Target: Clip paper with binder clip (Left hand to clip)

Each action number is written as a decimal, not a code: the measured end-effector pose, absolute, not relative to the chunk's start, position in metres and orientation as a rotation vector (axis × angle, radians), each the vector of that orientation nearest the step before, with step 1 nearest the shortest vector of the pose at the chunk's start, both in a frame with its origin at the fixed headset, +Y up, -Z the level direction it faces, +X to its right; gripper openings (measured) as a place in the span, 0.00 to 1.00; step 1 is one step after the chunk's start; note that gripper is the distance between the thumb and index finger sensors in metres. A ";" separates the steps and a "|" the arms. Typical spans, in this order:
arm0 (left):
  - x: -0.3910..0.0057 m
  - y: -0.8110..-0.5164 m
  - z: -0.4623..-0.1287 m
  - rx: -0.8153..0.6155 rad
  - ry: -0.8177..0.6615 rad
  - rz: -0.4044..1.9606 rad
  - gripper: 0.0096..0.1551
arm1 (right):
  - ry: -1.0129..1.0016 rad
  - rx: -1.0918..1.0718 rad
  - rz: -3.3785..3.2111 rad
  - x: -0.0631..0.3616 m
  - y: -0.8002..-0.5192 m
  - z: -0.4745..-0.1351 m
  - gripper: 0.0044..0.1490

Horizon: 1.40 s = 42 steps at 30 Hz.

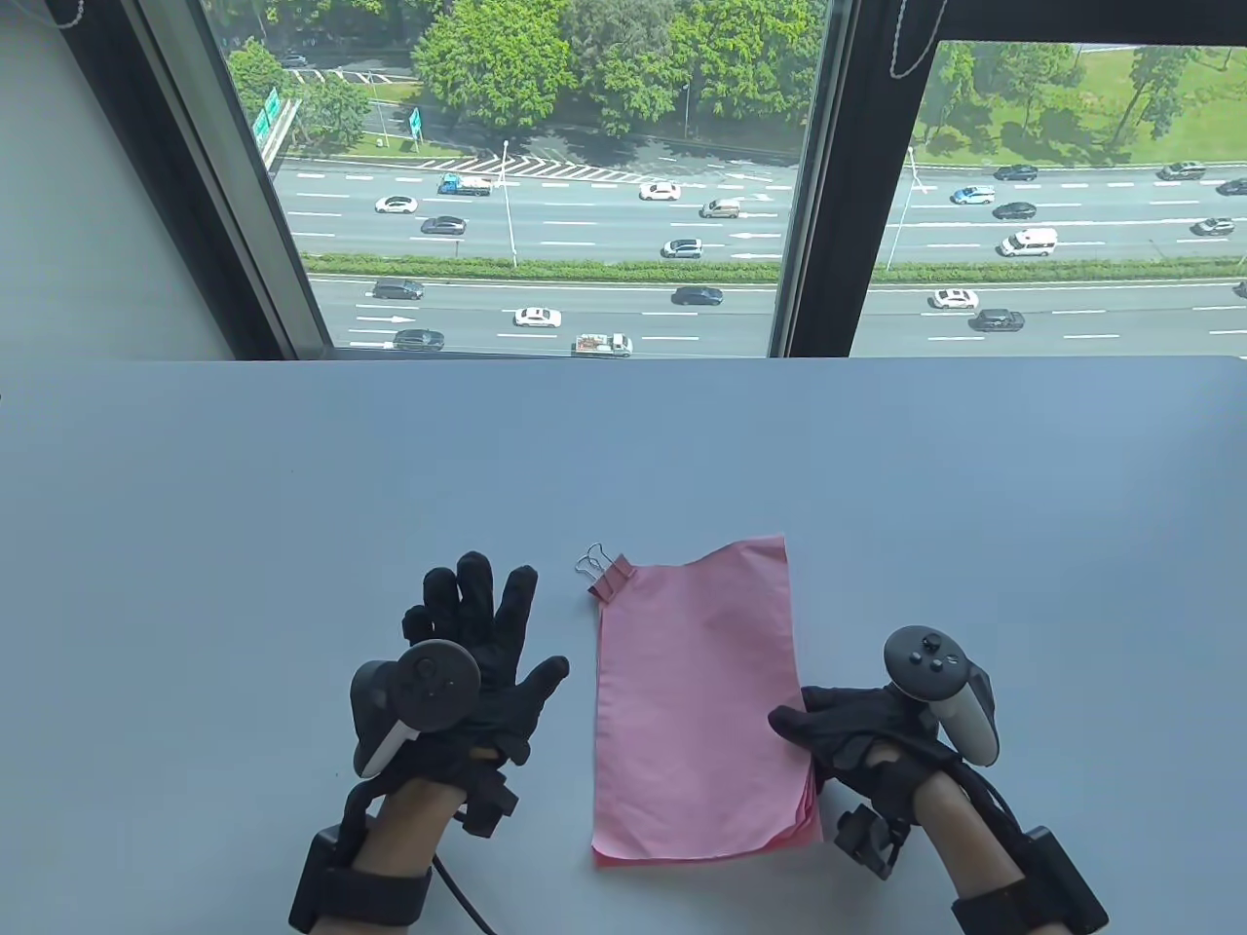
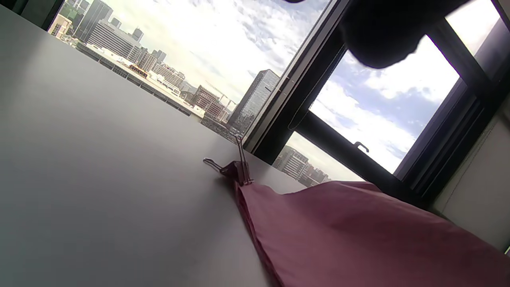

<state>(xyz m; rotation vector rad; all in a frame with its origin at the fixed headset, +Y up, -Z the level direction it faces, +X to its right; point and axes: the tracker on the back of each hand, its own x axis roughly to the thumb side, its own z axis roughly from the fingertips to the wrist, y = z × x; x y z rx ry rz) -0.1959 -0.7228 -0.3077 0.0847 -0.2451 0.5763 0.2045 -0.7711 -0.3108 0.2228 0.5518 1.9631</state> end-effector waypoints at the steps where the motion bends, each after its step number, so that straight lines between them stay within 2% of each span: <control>1: -0.196 -0.723 -0.308 0.081 -0.239 0.561 0.52 | 0.540 0.232 1.970 0.204 -0.771 -0.310 0.40; 4: -0.197 -0.722 -0.307 0.044 -0.201 0.486 0.53 | 0.420 0.226 2.050 0.207 -0.760 -0.310 0.46; 11: -0.205 -0.717 -0.307 0.100 -0.162 0.469 0.53 | -0.047 0.187 2.379 0.233 -0.731 -0.307 0.45; 17: -0.218 -0.716 -0.312 0.122 -0.115 0.413 0.55 | -0.257 0.245 2.645 0.240 -0.720 -0.308 0.53; 20: -0.226 -0.720 -0.317 0.118 -0.108 0.419 0.55 | -0.249 0.214 2.693 0.248 -0.719 -0.310 0.54; 29: -0.237 -0.730 -0.325 0.073 -0.096 0.420 0.54 | -0.023 0.152 2.704 0.260 -0.737 -0.321 0.57; 42: -0.236 -0.723 -0.319 0.099 -0.101 0.423 0.53 | -0.022 0.232 2.657 0.247 -0.734 -0.315 0.56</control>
